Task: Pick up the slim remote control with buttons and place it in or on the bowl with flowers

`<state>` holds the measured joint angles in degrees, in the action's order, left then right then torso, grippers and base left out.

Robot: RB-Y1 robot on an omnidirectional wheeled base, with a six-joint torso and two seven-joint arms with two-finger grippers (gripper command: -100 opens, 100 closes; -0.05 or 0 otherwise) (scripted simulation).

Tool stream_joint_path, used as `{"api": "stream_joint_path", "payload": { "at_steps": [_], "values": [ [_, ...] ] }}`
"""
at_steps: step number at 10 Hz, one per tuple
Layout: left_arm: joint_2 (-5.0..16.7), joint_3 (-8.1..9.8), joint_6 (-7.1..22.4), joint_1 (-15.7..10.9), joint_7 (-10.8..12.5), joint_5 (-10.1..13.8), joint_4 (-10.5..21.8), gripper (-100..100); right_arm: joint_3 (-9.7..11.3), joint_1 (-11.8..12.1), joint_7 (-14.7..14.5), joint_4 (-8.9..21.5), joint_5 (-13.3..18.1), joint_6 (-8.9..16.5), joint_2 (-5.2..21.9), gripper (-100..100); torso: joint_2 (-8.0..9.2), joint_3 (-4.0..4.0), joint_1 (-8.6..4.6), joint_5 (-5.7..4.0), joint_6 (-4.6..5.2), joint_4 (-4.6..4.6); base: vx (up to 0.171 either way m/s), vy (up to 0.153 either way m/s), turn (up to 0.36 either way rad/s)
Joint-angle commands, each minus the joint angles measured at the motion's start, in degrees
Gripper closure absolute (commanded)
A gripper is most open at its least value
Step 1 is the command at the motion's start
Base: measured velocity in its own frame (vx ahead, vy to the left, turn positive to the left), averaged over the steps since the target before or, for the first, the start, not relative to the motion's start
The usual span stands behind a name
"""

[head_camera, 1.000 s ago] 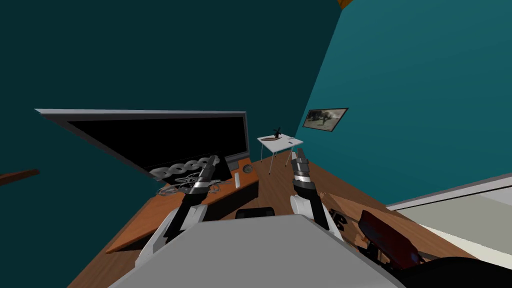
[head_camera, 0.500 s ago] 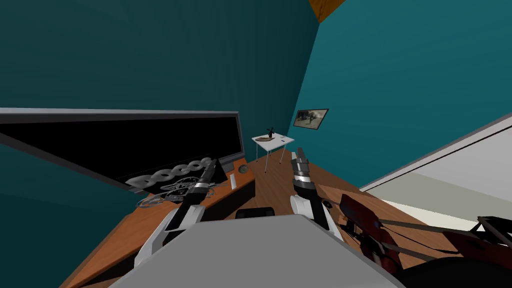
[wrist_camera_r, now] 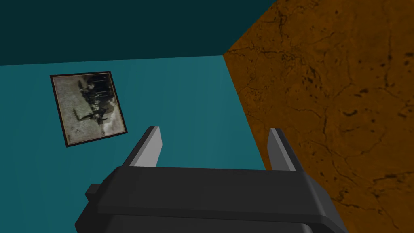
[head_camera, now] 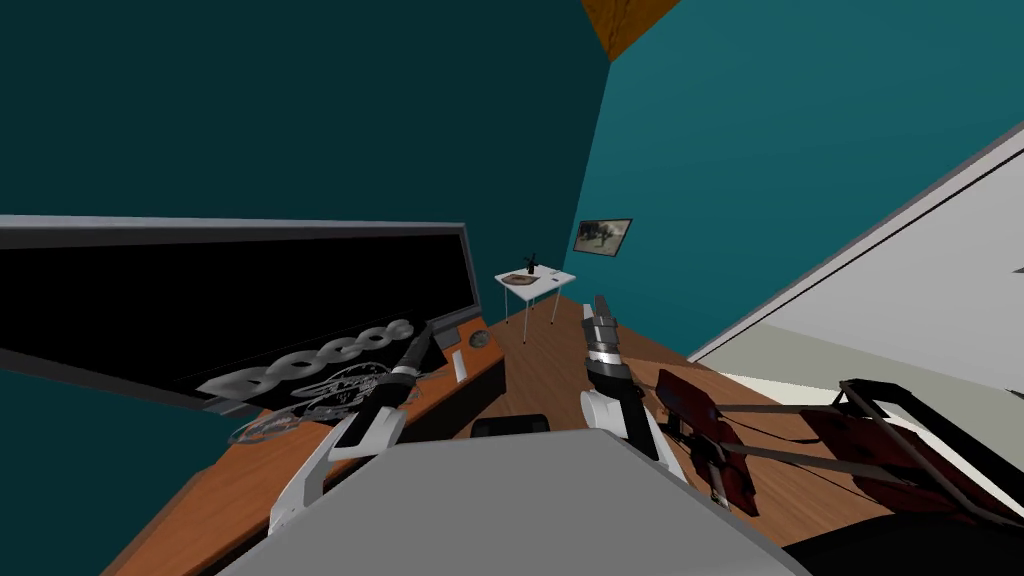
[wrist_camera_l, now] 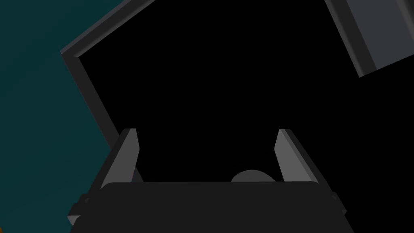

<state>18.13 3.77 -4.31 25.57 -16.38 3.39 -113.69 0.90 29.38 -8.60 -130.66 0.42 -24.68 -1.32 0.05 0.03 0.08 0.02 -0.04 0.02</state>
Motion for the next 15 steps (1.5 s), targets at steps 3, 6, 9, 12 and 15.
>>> {"api": "stream_joint_path", "payload": {
  "at_steps": [3, 6, 9, 12, 15],
  "values": [
    [1.3, 0.66, 5.6, -1.8, -3.6, 2.3, 5.5, -100, 0.0, 0.0, 0.0, 0.0, 0.0, 0.0, 0.0, 0, -0.01, -0.01, 0.02, 0.00, -0.01, 0.00, -0.019, 0.004, -0.187],
    [2.0, 1.02, 9.8, -2.6, -5.2, 3.5, 8.0, -100, 0.0, 0.0, 0.0, 0.0, 0.0, 0.0, 0.0, 0, -0.03, -0.02, 0.00, 0.00, 0.03, -0.01, -0.013, 0.004, -0.183],
    [3.4, 1.72, 14.9, -4.5, -8.6, 6.1, 12.5, -100, 0.0, 0.0, 0.0, 0.0, 0.0, 0.0, 0.0, 0, -0.05, -0.02, 0.02, 0.00, -0.02, -0.01, -0.009, 0.005, -0.187],
    [4.1, 2.05, 18.9, -5.5, -10.3, 7.5, 16.0, -100, 0.0, 0.0, 0.0, 0.0, 0.0, 0.0, 0.0, 0, -0.07, -0.04, 0.02, 0.00, 0.02, -0.01, -0.004, 0.008, -0.160],
    [5.4, 2.67, 24.2, -7.8, -13.7, 10.3, 20.9, -100, 0.0, 0.0, 0.0, 0.0, 0.0, 0.0, 0.0, 0, -0.08, -0.05, 0.03, 0.01, -0.03, -0.02, 0.001, 0.007, -0.172]
  ]
}}
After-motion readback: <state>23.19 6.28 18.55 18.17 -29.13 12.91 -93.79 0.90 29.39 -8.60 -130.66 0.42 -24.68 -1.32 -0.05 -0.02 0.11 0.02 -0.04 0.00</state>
